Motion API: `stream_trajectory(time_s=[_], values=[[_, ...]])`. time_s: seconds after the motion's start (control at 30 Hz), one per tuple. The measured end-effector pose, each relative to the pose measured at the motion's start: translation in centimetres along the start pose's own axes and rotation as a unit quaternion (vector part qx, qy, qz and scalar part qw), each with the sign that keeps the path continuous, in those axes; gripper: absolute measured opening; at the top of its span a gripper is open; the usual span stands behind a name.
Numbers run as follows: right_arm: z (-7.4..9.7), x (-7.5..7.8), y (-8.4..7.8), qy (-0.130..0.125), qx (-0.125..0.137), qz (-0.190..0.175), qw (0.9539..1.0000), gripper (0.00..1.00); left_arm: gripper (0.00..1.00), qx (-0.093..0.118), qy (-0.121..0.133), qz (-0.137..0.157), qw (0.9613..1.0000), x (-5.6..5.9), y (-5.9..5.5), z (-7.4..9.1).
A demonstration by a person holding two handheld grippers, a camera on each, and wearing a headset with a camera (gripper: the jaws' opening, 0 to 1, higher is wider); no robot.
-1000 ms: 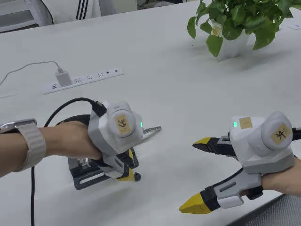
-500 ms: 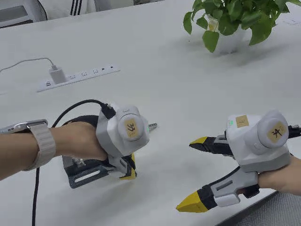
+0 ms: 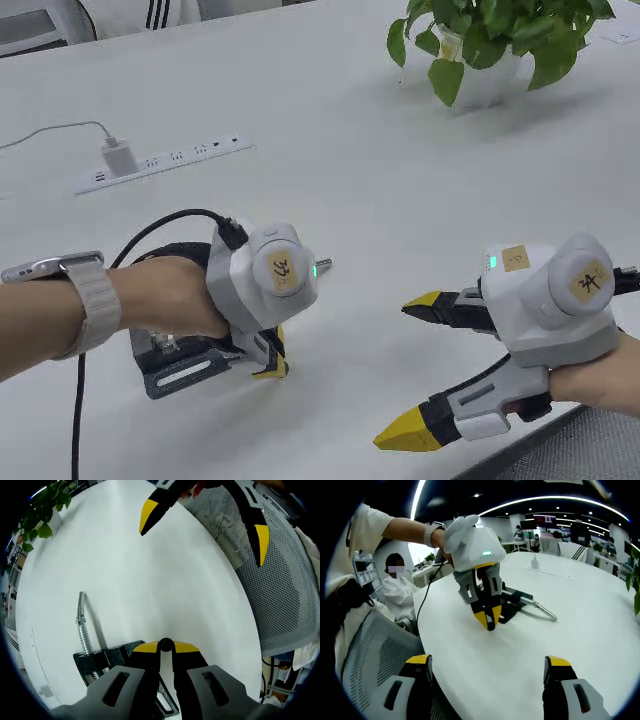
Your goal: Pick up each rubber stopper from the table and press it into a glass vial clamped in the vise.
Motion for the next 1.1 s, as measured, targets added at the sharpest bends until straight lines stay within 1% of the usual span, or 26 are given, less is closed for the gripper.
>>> stream_trajectory(time_s=[0.1, 0.2, 0.27, 0.33, 0.5, 0.6, 0.7, 0.77, 0.8, 0.83, 0.87, 0.93, 0.97, 1.0, 1.03, 1.07, 1.1], values=[[-0.1, -0.1, 0.1, 0.002, 0.0, 0.001, 1.0, 0.91, 0.05, -0.002, -0.001, 0.006, 1.0, 0.0, 0.0, 0.0], [-0.1, -0.1, 0.3, 0.001, 0.002, 0.001, 1.0, 0.91, 0.05, -0.003, -0.003, 0.02, 0.9998, 0.0, -0.1, 0.0], [-0.1, -0.1, 0.3, 0.001, 0.002, 0.001, 1.0, 0.91, 0.04, -0.004, -0.003, 0.02, 0.9998, 0.0, -0.1, 0.0], [-0.2, -0.2, 0.4, -0.001, 0.003, 0.001, 1.0, 0.91, 0.04, -0.006, -0.003, 0.032, 0.9995, 0.1, -0.1, 0.0], [-0.5, -0.6, 0.6, 0.002, 0.002, 0.003, 1.0, 0.9, 0.03, -0.007, 0.002, 0.049, 0.9988, 0.2, -0.1, -0.1], [-0.5, -0.8, 0.8, 0.003, 0.004, 0.004, 1.0, 0.9, 0.03, 0.005, 0.008, 0.063, 0.998, 0.3, -0.4, -0.1], [-0.6, -1.1, 1.2, 0.002, 0.005, 0.006, 1.0, 0.9, 0.03, 0.024, 0.012, 0.088, 0.9958, 0.4, -0.9, -0.1], [-0.5, -1.1, 1.3, 0.002, 0.004, 0.007, 1.0, 0.9, 0.03, 0.03, 0.011, 0.098, 0.9947, 0.5, -1.2, 0.0], [-0.4, -1.2, 1.4, 0.001, 0.006, 0.008, 0.9999, 0.9, 0.03, 0.042, 0.012, 0.108, 0.9932, 0.6, -1.4, 0.0], [-0.4, -1.2, 1.5, 0.001, 0.006, 0.01, 0.9999, 0.9, 0.03, 0.054, 0.012, 0.125, 0.9906, 0.7, -1.5, 0.1], [-0.3, -1.3, 1.7, 0.0, 0.006, 0.011, 0.9999, 0.9, 0.03, 0.071, 0.005, 0.138, 0.9879, 0.8, -1.7, 0.4], [-0.3, -1.3, 2.0, -0.001, 0.007, 0.014, 0.9999, 0.89, 0.03, 0.099, 0.004, 0.168, 0.9807, 0.8, -2.1, 0.9], [-0.3, -1.4, 2.2, -0.001, 0.008, 0.015, 0.9999, 0.89, 0.03, 0.123, 0.002, 0.189, 0.9743, 0.9, -2.5, 1.3], [-0.3, -1.4, 2.3, -0.002, 0.009, 0.016, 0.9998, 0.89, 0.03, 0.141, 0.002, 0.209, 0.9677, 0.8, -2.6, 1.7], [-0.3, -1.4, 2.5, -0.003, 0.011, 0.017, 0.9998, 0.89, 0.03, 0.161, -0.006, 0.233, 0.9591, 0.9, -3.1, 2.1], [-0.3, -1.5, 2.7, -0.003, 0.013, 0.018, 0.9998, 0.89, 0.03, 0.174, -0.003, 0.243, 0.9543, 0.9, -3.4, 2.4], [-0.3, -1.5, 2.8, -0.003, 0.014, 0.018, 0.9997, 0.88, 0.03, 0.185, -0.006, 0.254, 0.9492, 1.0, -3.6, 2.5]])
Point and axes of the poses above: the centre of the closed fingertips' face, and the gripper's own axes: z roughly backward along the fingers, x roughly to its right, y roughly out of its top, the point moved 10 cm from there along z, roughly backward along the fingers, and after that the axes turned 11 degrees about -x, right-handed, at the moved point
